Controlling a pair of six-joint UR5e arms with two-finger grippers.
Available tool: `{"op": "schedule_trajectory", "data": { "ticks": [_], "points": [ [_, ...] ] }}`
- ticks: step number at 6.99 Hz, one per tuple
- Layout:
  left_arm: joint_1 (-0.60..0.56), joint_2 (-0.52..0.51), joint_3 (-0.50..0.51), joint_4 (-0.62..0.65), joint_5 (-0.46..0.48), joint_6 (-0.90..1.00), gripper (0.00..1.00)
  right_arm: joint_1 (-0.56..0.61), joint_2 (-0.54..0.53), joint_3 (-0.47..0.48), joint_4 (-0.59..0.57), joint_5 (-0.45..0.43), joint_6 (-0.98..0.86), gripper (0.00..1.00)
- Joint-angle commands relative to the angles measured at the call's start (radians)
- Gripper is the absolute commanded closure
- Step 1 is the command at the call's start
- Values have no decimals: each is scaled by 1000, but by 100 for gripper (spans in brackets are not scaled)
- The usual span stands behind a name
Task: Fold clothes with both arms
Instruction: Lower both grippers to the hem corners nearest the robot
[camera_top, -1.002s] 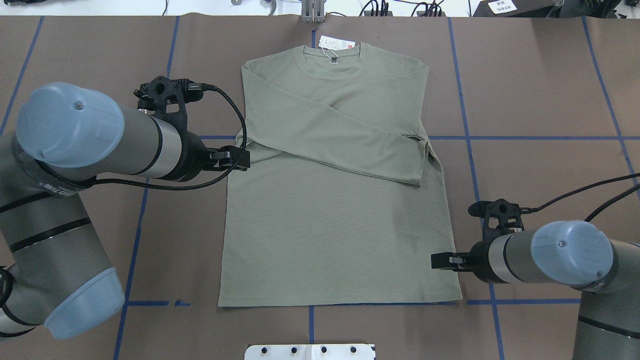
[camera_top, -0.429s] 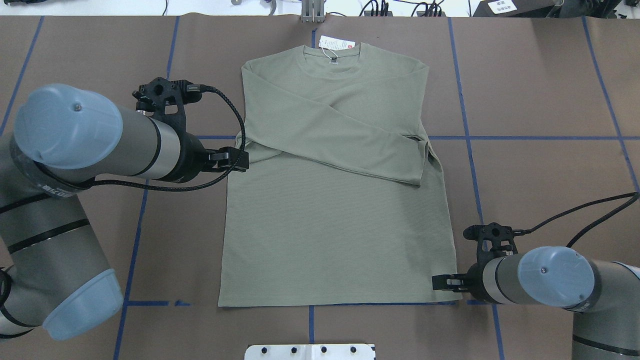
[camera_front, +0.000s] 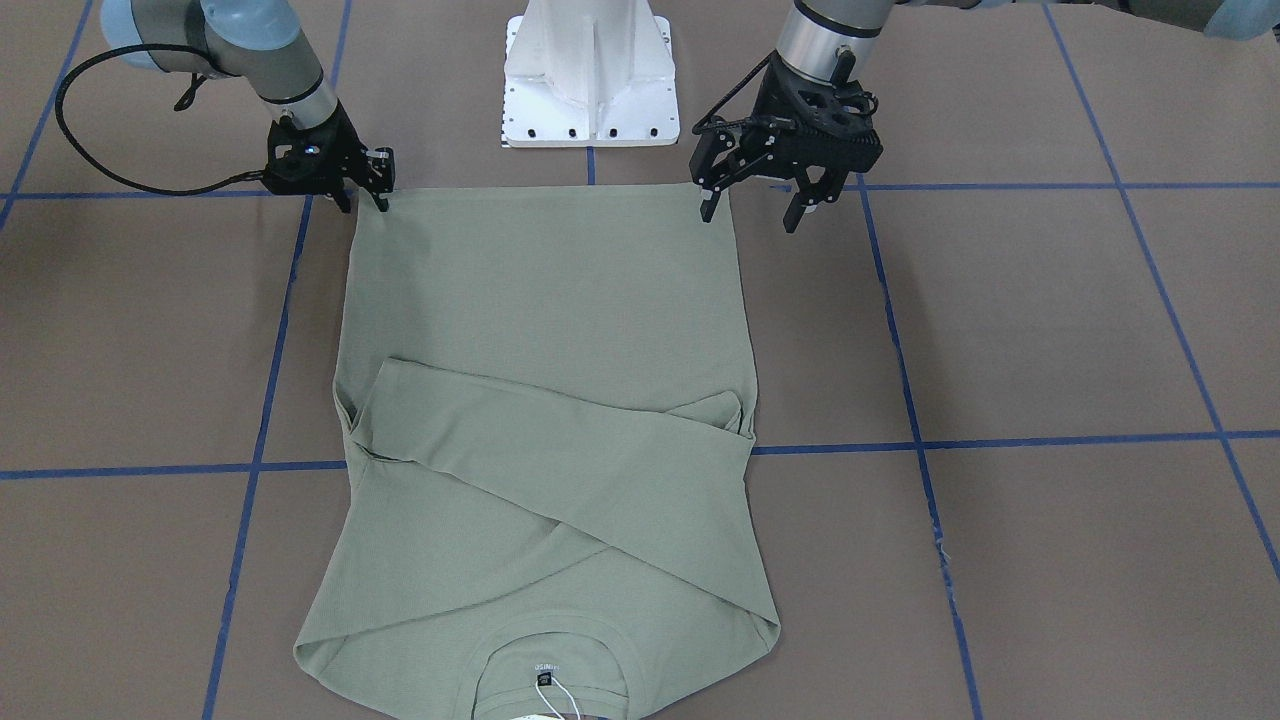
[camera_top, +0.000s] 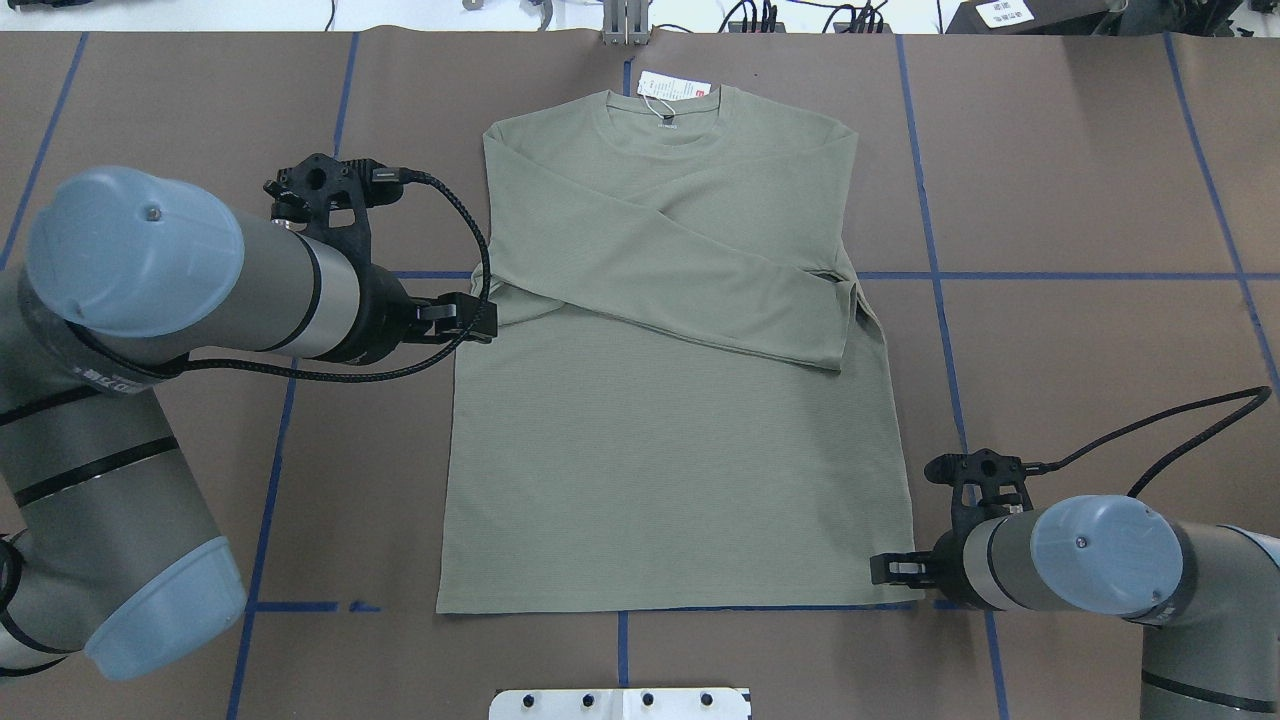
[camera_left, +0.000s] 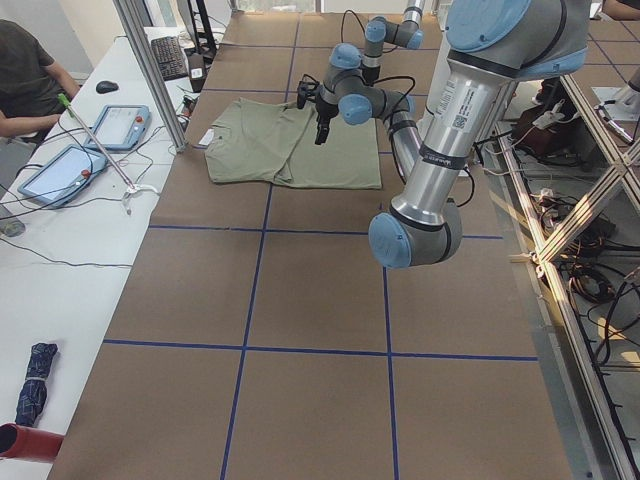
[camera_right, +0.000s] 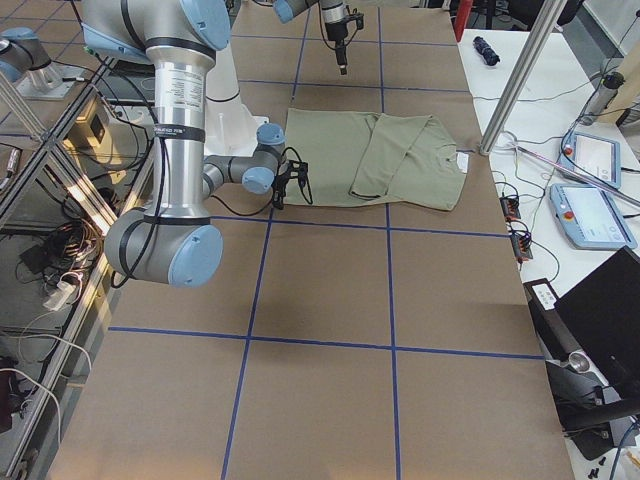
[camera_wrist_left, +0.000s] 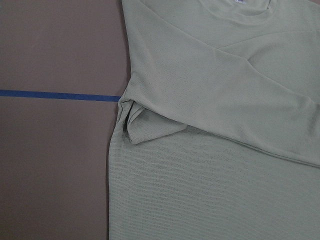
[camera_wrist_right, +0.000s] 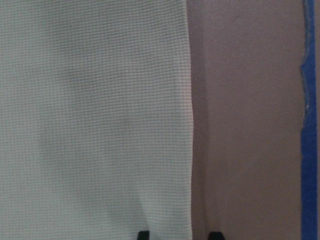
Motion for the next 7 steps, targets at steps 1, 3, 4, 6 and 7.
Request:
{"op": "schedule_trajectory", "data": {
  "ticks": [1, 3, 4, 6, 7],
  "points": [
    [-1, 0, 3, 0, 0, 0, 1, 2, -4, 9, 0, 5, 1, 100],
    [1, 23, 10, 0, 0, -3, 1, 5, -6, 29, 1, 43, 1, 100],
    [13, 123, 10, -14, -4, -15, 1, 5, -6, 49, 1, 43, 1, 100],
    [130, 253, 0, -143, 6, -161, 1, 9, -7, 62, 7, 45, 1, 100],
    [215, 261, 6, -190, 22, -260, 1, 11, -4, 76, 7, 46, 1, 100]
  ]
}}
